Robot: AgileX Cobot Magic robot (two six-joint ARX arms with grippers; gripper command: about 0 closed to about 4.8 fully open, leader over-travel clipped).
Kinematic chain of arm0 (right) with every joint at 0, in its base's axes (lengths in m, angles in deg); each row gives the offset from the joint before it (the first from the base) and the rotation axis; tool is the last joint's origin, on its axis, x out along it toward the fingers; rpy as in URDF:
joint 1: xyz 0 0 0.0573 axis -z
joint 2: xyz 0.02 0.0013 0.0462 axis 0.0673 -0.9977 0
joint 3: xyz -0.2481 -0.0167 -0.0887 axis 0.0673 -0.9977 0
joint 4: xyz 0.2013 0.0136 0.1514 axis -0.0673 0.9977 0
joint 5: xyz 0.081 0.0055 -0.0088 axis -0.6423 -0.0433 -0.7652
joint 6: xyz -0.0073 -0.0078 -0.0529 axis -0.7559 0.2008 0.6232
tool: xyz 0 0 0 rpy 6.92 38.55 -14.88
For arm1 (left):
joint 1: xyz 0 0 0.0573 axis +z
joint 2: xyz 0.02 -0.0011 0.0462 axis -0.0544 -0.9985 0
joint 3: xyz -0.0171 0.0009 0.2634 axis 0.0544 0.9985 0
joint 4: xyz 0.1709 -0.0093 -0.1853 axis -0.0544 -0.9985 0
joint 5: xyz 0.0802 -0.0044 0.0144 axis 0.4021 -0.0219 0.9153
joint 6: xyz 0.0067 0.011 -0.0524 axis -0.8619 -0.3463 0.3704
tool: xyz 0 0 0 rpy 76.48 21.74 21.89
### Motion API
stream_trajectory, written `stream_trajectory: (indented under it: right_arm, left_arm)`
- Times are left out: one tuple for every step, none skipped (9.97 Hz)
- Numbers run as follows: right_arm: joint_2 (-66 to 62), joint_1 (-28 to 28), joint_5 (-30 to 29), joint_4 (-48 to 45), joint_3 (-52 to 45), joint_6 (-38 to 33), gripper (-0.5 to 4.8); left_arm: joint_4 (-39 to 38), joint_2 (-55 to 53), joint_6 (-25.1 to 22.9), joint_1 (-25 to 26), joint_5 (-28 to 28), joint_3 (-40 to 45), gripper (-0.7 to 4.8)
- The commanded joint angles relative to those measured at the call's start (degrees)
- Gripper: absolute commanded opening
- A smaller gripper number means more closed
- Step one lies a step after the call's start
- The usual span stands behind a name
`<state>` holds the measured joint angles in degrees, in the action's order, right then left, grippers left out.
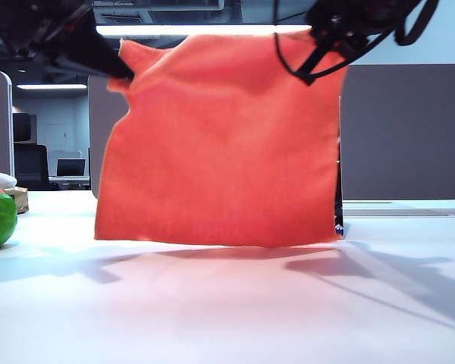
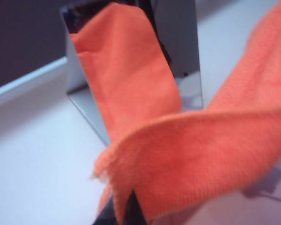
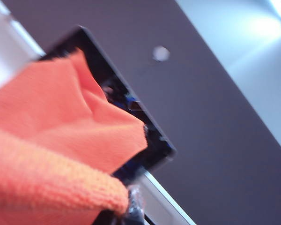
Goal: Pick up the cloth from the table and use it to cover the mirror.
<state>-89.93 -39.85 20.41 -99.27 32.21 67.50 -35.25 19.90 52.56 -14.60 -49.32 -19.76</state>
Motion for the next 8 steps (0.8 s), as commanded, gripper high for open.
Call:
stream_trajectory:
  right_arm:
    - [6.49, 7.63, -27.45, 40.17, 19.15, -24.04, -0.05]
    - [6.67, 8.33, -33.42, 43.54, 20.39, -26.53, -0.05]
    - [6.67, 8.68, -34.75, 44.54, 20.76, -27.67, -0.05]
    - [6.69, 11.19, -35.10, 45.97, 21.49, -29.40, -0.05]
    - [6.69, 16.63, -35.10, 46.14, 21.57, -29.42, -0.05]
    - [6.69, 18.27, -35.15, 45.97, 21.57, -29.38, -0.05]
    - [6.54, 20.24, -35.23, 39.50, 21.57, -28.65, -0.05]
    - [6.51, 20.24, -35.08, 39.17, 21.57, -28.63, -0.05]
  left_arm:
    - [20.70, -0.28, 11.61, -0.04, 9.20, -0.48, -0.06]
    - [23.69, -1.53, 13.79, -0.04, 10.82, -1.33, -0.05]
    - [23.71, -2.16, 14.21, -0.04, 10.97, -1.84, -0.05]
    - [23.23, -4.76, 15.78, -0.04, 10.99, -4.35, -0.06]
    - [23.37, -8.55, 17.18, -0.04, 10.99, -7.80, -0.06]
    - [23.76, -9.20, 17.79, -0.04, 11.19, -8.20, -0.06]
    - [27.89, -16.94, 21.88, -0.48, 10.29, -11.17, -0.06]
    - [27.89, -17.68, 22.16, -0.50, 10.27, -11.74, -0.05]
